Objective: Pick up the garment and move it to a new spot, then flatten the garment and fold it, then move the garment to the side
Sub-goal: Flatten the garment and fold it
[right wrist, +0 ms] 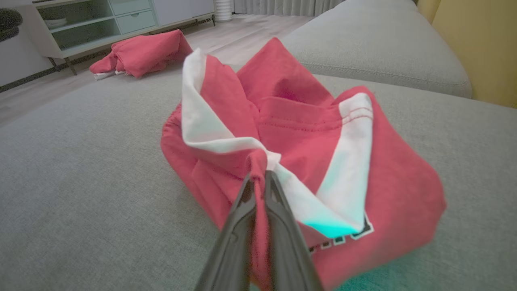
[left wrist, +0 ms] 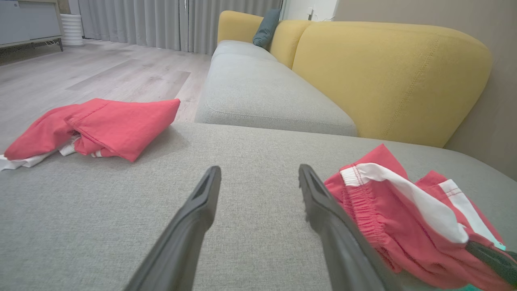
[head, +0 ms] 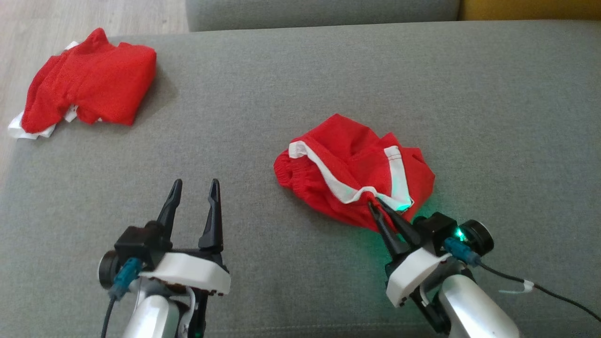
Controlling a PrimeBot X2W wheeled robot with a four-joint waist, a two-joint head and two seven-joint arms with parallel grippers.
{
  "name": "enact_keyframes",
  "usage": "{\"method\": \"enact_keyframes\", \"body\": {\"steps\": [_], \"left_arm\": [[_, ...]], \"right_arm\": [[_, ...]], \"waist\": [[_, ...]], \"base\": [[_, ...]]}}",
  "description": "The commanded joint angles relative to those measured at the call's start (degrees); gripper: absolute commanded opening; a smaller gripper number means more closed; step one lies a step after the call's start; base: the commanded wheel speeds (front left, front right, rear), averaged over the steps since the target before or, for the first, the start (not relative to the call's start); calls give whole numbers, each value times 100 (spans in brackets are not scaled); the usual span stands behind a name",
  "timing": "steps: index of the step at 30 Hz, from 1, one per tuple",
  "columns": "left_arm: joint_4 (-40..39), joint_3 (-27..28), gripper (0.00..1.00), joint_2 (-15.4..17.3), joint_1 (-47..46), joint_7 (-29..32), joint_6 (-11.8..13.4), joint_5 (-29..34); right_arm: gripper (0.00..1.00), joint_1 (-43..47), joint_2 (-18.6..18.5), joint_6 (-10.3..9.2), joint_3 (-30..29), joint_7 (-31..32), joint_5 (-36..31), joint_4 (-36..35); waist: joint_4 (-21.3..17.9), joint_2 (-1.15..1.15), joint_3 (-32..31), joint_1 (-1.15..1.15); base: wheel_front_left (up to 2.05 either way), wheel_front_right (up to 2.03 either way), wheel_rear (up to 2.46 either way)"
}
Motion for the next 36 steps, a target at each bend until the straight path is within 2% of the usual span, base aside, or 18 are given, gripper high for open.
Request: {"method": "enact_keyframes", "body": {"steps": [1, 8, 12, 16, 25, 36], "left_arm": [[-190, 187, 100, 5, -149, -70, -15, 46], [-164, 167, 100, 5, -128, -70, -9, 39], [-172, 140, 100, 5, -122, -70, -6, 28], [-192, 94, 100, 5, -140, -70, 1, 5], [-179, 52, 100, 5, -221, -70, 7, -27], [-160, 42, 100, 5, -205, -70, 21, -33]], "right_arm": [[100, -7, 106, 41, 51, 1, -47, -253], [100, 243, 160, 41, -53, 16, 153, -958], [100, 251, 84, 41, -500, 178, 72, -1415], [100, 141, 29, 41, -931, 435, -69, -1547], [100, -385, -46, 41, -1259, 712, -46, -743], [100, -805, -167, 41, -912, 565, 113, 203]], "waist": [[-22, 0, -15, 0], [-54, 0, -92, 0], [-18, 0, -111, 0], [101, 0, -73, 0], [387, 0, 113, 0], [613, 0, 170, 0]], "base": [[0, 0, 0], [0, 0, 0], [0, 0, 0], [0, 0, 0], [0, 0, 0], [0, 0, 0]]}}
